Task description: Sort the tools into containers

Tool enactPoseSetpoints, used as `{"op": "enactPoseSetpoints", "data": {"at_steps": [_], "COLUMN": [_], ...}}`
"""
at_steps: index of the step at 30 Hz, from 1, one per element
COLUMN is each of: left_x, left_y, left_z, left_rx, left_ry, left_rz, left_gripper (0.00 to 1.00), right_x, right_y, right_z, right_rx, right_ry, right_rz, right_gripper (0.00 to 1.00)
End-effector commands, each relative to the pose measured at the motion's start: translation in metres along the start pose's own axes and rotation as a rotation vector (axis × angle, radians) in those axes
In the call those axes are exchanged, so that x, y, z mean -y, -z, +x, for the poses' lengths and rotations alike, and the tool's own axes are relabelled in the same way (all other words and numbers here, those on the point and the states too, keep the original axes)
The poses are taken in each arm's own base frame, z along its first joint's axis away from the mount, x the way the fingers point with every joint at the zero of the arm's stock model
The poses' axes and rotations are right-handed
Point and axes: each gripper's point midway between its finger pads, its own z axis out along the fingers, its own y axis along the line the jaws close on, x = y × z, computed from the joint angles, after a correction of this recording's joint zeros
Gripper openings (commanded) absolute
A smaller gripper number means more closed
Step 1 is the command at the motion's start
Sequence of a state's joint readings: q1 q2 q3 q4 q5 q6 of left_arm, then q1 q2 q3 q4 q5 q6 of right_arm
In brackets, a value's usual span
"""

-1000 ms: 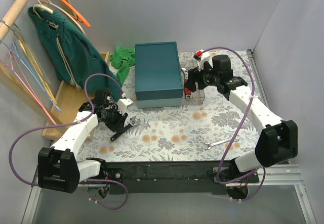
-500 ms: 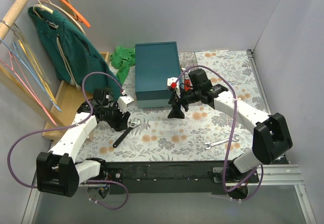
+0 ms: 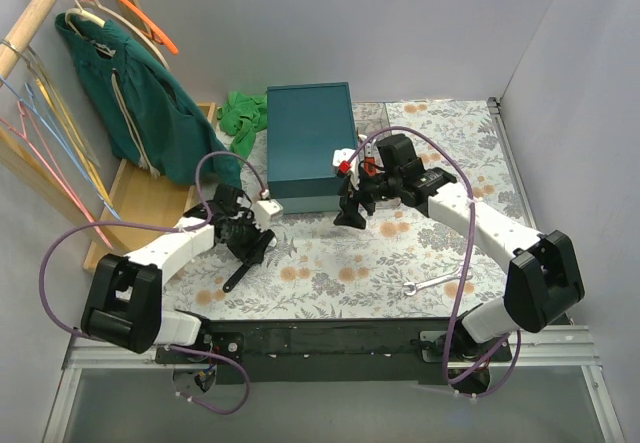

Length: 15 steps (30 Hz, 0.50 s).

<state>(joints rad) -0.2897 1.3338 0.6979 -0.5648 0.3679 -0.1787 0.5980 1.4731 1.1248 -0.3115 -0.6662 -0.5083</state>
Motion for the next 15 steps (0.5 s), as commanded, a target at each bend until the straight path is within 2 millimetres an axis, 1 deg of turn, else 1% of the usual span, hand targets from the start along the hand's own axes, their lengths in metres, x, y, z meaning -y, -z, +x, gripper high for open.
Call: {"op": "enactPoseSetpoints", "data": {"at_steps": [1, 2, 3, 4, 6, 8, 10, 11, 14, 15], "left_x": [0.000, 0.000, -0.002, -0.006, -0.012, -0.018, -0.018, -0.015, -0.013, -0.010], "left_y": [-0.020, -0.024, -0.029, -0.037, -0.041, -0.046, -0.048, -0.049, -0.047, -0.046], "left_z": [-0.001, 0.005, 0.006, 0.020, 0.028, 0.043, 0.050, 0.052, 0.061, 0.066], "left_rx": [-0.043, -0.070, -0.084, -0.151, -0.203, -0.267, -0.289, -0.291, -0.298, -0.308], "left_ry": [0.009, 0.020, 0.018, 0.062, 0.112, 0.161, 0.169, 0.167, 0.156, 0.146], "left_rz": [-0.085, -0.100, -0.141, -0.176, -0.217, -0.263, -0.267, -0.250, -0.253, -0.243], "left_gripper": [0.46, 0.46, 0.45, 0.44, 0.43, 0.40, 0.35, 0.28, 0.23, 0.18], "right_x": [0.007, 0.007, 0.006, 0.007, 0.006, 0.006, 0.006, 0.006, 0.006, 0.007], "right_y": [0.012, 0.013, 0.014, 0.014, 0.016, 0.017, 0.018, 0.018, 0.017, 0.017], "right_z": [-0.014, -0.014, -0.012, -0.011, -0.011, -0.010, -0.007, -0.007, -0.005, -0.004], "right_rx": [0.038, 0.038, 0.036, 0.033, 0.034, 0.030, 0.021, 0.022, 0.016, 0.015], "right_ry": [0.071, 0.073, 0.073, 0.075, 0.081, 0.089, 0.088, 0.096, 0.097, 0.096], "right_rz": [0.084, 0.091, 0.095, 0.102, 0.108, 0.112, 0.112, 0.113, 0.113, 0.112], "right_gripper": [0.86, 0.86, 0.85, 0.86, 0.86, 0.85, 0.85, 0.85, 0.85, 0.85]}}
